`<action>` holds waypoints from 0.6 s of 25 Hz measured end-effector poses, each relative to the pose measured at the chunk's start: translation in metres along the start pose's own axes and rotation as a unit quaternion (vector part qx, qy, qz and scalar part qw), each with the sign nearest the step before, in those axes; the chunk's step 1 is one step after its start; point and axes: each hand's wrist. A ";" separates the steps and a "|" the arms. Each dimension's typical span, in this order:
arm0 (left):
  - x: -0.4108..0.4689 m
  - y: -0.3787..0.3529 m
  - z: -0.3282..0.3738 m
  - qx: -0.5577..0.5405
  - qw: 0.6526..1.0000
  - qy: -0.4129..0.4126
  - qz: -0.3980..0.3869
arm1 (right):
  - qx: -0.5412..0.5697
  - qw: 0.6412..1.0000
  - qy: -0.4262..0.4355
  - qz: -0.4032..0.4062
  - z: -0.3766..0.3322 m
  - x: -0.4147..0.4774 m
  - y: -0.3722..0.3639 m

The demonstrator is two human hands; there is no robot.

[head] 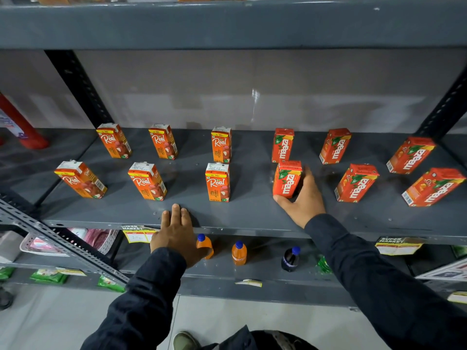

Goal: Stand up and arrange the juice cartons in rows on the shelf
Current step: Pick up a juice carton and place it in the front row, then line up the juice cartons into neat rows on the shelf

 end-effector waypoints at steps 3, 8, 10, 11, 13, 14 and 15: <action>-0.002 -0.004 0.001 0.041 0.999 0.008 0.024 | -0.079 0.975 0.126 0.163 -0.001 -0.023 -0.005; -0.001 -0.007 -0.001 0.019 0.999 -0.004 0.030 | -0.099 0.955 0.278 -0.034 -0.032 -0.056 -0.051; -0.002 -0.007 -0.002 0.010 0.999 -0.010 0.032 | -0.049 0.978 0.188 -0.080 -0.055 -0.048 -0.071; -0.002 -0.006 -0.003 0.010 0.999 -0.012 0.034 | -0.025 0.985 0.137 -0.100 -0.064 -0.042 -0.079; -0.003 -0.005 -0.004 0.004 0.999 -0.015 0.034 | -0.029 0.988 0.076 -0.131 -0.072 -0.030 -0.093; -0.003 -0.005 -0.004 0.000 0.999 -0.016 0.033 | -0.059 0.987 0.071 -0.134 -0.073 -0.027 -0.097; -0.004 -0.005 -0.005 -0.003 0.999 -0.017 0.033 | -0.094 0.985 0.076 -0.125 -0.074 -0.025 -0.100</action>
Point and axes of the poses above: each hand's wrist, its own x-axis towards the middle knuckle, its own y-axis out of the back of the hand, z = x × y
